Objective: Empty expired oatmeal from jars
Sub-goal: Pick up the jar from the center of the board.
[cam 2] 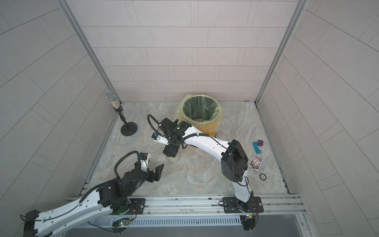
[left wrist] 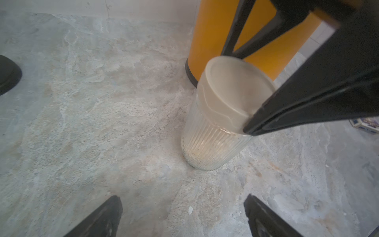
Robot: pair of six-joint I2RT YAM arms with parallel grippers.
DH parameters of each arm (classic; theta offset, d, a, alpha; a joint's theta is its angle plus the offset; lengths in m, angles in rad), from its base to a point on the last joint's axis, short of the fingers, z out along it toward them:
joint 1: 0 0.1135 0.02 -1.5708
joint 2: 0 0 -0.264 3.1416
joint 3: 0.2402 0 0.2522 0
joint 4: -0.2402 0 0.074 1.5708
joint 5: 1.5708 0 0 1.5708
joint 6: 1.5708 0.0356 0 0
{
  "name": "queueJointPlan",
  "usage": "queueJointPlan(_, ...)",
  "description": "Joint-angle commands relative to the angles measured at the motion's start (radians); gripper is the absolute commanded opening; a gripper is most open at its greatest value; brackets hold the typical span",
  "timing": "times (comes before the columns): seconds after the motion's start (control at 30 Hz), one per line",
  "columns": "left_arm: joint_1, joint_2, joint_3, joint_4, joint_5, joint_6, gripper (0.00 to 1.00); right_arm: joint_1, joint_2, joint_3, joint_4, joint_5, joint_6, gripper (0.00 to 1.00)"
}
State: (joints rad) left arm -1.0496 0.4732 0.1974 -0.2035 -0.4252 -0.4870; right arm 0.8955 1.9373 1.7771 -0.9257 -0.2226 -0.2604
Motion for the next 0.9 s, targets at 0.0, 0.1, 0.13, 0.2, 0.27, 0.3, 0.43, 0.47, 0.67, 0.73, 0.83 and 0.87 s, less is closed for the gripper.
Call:
queueJointPlan(0.0, -0.004, 0.084, -0.031, 0.242, 0.037, 0.101, 1.00, -0.011, 0.005, 0.018, -0.072, -0.025, 0.018, 0.49)
queueJointPlan(0.1, -0.004, 0.173, -0.050, 0.413, 0.055, 0.148, 1.00, -0.029, 0.009, 0.034, -0.092, -0.058, 0.029, 0.46)
queueJointPlan(0.13, -0.004, 0.202, -0.054, 0.456, 0.054, 0.155, 1.00, -0.033, 0.010, 0.037, -0.098, -0.064, 0.033, 0.46)
queueJointPlan(0.2, -0.004, 0.255, -0.061, 0.534, 0.061, 0.170, 1.00, -0.045, 0.015, 0.045, -0.112, -0.082, 0.037, 0.46)
queueJointPlan(0.27, -0.004, 0.314, -0.071, 0.611, 0.058, 0.182, 1.00, -0.059, 0.021, 0.056, -0.123, -0.109, 0.039, 0.46)
queueJointPlan(0.3, -0.004, 0.359, -0.072, 0.650, 0.069, 0.189, 1.00, -0.066, 0.023, 0.059, -0.127, -0.114, 0.042, 0.46)
queueJointPlan(0.43, -0.003, 0.495, -0.041, 0.714, 0.107, 0.186, 1.00, -0.094, 0.022, 0.060, -0.130, -0.140, 0.054, 0.46)
queueJointPlan(0.47, -0.003, 0.533, -0.027, 0.718, 0.110, 0.186, 1.00, -0.100, 0.022, 0.060, -0.130, -0.142, 0.057, 0.46)
queueJointPlan(0.67, -0.004, 0.760, -0.010, 0.978, 0.086, 0.202, 1.00, -0.131, 0.015, 0.055, -0.140, -0.182, 0.070, 0.46)
queueJointPlan(0.73, -0.005, 0.832, -0.009, 1.086, 0.069, 0.208, 1.00, -0.141, 0.012, 0.055, -0.144, -0.202, 0.077, 0.46)
queueJointPlan(0.83, -0.004, 0.942, 0.005, 1.220, 0.076, 0.222, 1.00, -0.151, 0.005, 0.055, -0.144, -0.213, 0.082, 0.46)
queueJointPlan(0.87, -0.004, 0.975, 0.008, 1.264, 0.070, 0.217, 1.00, -0.152, 0.005, 0.055, -0.145, -0.216, 0.083, 0.46)
